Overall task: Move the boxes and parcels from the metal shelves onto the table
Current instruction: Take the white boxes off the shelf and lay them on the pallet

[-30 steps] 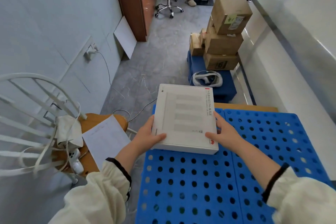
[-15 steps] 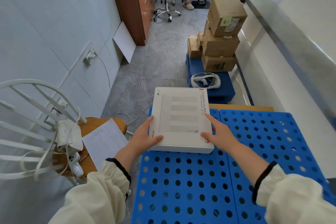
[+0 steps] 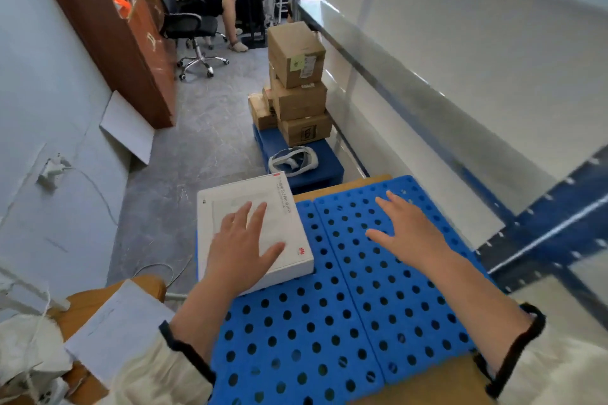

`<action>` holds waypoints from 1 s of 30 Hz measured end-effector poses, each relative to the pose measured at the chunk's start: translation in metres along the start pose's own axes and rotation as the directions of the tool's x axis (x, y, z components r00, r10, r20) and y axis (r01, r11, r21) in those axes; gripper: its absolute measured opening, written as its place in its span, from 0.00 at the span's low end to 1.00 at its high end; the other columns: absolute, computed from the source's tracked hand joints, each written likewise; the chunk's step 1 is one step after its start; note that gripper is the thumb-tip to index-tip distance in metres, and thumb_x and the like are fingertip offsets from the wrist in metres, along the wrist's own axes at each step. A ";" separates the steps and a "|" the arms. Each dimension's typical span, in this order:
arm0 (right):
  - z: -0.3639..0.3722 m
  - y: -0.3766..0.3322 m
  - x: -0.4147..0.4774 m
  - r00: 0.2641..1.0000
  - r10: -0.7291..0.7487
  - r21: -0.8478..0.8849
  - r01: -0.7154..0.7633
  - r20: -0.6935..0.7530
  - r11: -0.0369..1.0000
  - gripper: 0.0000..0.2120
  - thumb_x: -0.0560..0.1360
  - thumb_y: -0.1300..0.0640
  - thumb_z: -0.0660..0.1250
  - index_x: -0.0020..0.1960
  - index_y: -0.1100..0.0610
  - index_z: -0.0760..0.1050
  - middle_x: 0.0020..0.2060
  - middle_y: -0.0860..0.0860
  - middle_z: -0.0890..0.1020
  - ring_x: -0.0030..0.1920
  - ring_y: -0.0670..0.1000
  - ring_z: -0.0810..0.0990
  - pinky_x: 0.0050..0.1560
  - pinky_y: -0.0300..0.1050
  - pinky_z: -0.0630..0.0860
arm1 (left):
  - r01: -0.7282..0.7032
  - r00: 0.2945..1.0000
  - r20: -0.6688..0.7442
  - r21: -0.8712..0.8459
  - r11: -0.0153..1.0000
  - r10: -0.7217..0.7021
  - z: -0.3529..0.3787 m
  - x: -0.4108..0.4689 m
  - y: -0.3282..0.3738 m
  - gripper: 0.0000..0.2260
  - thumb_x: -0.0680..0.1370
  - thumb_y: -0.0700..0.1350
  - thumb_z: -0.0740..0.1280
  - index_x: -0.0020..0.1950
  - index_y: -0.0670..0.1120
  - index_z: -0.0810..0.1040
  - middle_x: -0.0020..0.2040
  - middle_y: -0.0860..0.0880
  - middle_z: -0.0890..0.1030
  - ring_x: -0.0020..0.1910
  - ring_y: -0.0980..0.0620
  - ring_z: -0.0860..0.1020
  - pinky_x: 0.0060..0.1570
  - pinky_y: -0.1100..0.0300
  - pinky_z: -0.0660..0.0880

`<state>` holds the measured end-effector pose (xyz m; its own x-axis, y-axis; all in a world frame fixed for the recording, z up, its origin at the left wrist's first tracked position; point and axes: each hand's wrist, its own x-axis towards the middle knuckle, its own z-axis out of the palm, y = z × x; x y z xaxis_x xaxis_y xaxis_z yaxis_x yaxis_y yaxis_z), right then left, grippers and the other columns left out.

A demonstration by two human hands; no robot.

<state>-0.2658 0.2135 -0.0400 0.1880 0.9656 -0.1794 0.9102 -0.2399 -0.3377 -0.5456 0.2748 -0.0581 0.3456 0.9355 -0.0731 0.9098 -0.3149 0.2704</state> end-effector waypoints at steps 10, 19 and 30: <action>-0.089 0.184 -0.202 0.813 0.514 -0.087 -0.553 -0.274 0.828 0.35 0.75 0.36 0.57 0.76 0.49 0.52 0.77 0.49 0.49 0.75 0.56 0.55 0.69 0.54 0.64 | -0.560 0.828 0.113 0.117 0.820 0.549 0.033 0.007 0.261 0.36 0.76 0.68 0.50 0.78 0.54 0.41 0.79 0.49 0.48 0.76 0.45 0.50 0.70 0.49 0.61; -0.105 0.299 -0.312 0.680 0.661 -0.031 -0.704 -0.318 0.710 0.35 0.75 0.34 0.56 0.76 0.49 0.54 0.77 0.48 0.51 0.74 0.56 0.57 0.69 0.52 0.65 | -0.748 0.660 0.152 0.048 0.662 0.735 0.088 -0.043 0.449 0.36 0.76 0.67 0.54 0.78 0.55 0.44 0.78 0.50 0.52 0.75 0.45 0.53 0.69 0.47 0.62; -0.069 0.373 -0.337 0.458 0.877 0.260 -0.838 -0.144 0.480 0.42 0.73 0.34 0.60 0.76 0.43 0.38 0.77 0.54 0.43 0.73 0.62 0.55 0.68 0.56 0.64 | -0.844 0.512 0.371 0.047 0.535 0.775 0.158 -0.060 0.592 0.37 0.76 0.67 0.56 0.78 0.53 0.45 0.76 0.48 0.57 0.72 0.43 0.61 0.65 0.46 0.67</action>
<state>0.0359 -0.1948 -0.0417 0.9375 0.2465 -0.2456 0.1837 -0.9501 -0.2523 0.0084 0.0070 -0.0453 0.9671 0.1753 -0.1843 0.2057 -0.9653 0.1611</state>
